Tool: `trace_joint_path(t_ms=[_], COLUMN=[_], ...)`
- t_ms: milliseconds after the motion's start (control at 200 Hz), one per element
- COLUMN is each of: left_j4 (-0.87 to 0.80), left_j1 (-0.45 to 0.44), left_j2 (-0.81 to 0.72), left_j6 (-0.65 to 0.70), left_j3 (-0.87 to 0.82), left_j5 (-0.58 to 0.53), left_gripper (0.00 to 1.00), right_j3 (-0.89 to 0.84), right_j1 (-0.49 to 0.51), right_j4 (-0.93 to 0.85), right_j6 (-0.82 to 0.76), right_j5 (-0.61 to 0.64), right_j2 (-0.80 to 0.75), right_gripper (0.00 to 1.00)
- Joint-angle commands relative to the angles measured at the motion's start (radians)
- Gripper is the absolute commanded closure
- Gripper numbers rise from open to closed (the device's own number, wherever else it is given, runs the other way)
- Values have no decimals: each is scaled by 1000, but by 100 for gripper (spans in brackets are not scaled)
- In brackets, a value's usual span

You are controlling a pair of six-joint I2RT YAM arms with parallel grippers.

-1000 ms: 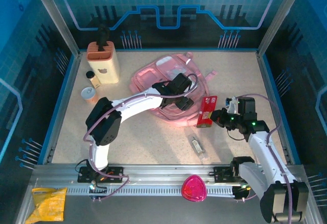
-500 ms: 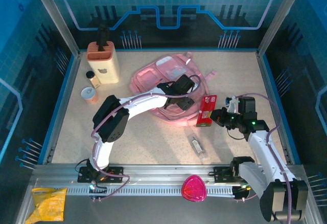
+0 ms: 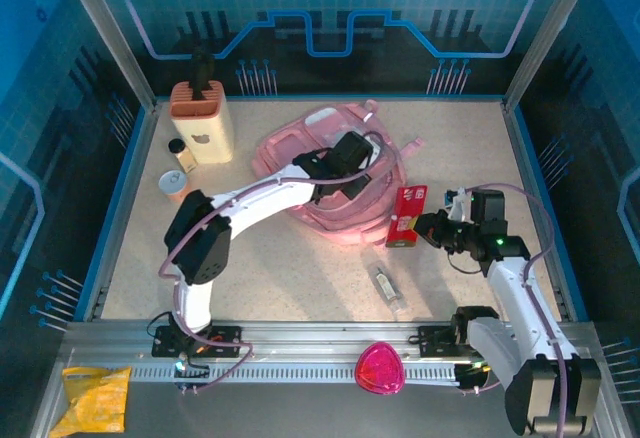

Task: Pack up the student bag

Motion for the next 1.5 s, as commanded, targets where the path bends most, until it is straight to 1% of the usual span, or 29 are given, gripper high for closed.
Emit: trace_joint_path(t_ms=[0,110,215,270,325,365,405,525,640,750,800,835,976,1086,1126,1226,1311,1361,1426,1496], left_j4=[17,15,9,-8,-14,-13,-13,-2,-30,-45,-45,-42,-49,-45,-44,-50,-59,-58,-43,-42], left_j1=[19,24,34,36,37,37,37,40,46,51,54,56,58,62,64,68,72,74,75,74], left_j2=[-99,-124,-137,-137,-135,-135,-138,-143,-130,-123,-125,-130,-129,-129,-127,-121,-119,-119,-128,-130], left_j6=[-1,7,-10,-30,-49,-63,-70,-89,-111,-127,-141,-146,-155,-173,-182,-210,-244,-268,-324,-354], left_j3=[44,69,91,113,133,143,151,162,200,220,220,216,213,202,196,183,165,148,123,117], left_j5=[-13,-7,-4,7,4,4,-1,5,11,8,17,26,31,45,53,68,75,90,101,171], left_gripper=[100,100,100,100,100,100,100,100,100,100,100,100,100,100,100,100,100,96,84,77], right_j3=[23,48,98,128,158,181,211,347,393,471,490,501,534,475,443,369,277,219,144,93], right_j1=[54,131,212,245,276,296,312,346,346,335,327,323,316,316,317,318,317,321,330,335], right_j4=[98,246,346,417,484,521,554,604,688,679,679,673,576,561,557,503,494,522,550,540], right_j6=[55,121,144,158,172,179,184,163,142,112,103,87,9,-7,-12,-25,-38,-51,-57,-51], right_j5=[-28,-33,46,55,92,122,132,105,94,61,66,82,140,191,215,291,315,302,315,334], right_j2=[41,128,242,308,372,421,480,663,790,911,945,957,950,873,833,718,609,542,430,332], right_gripper=[100,100,100,100,100,97,97,98,98,97,97,94,72,57,54,52,48,45,39,30])
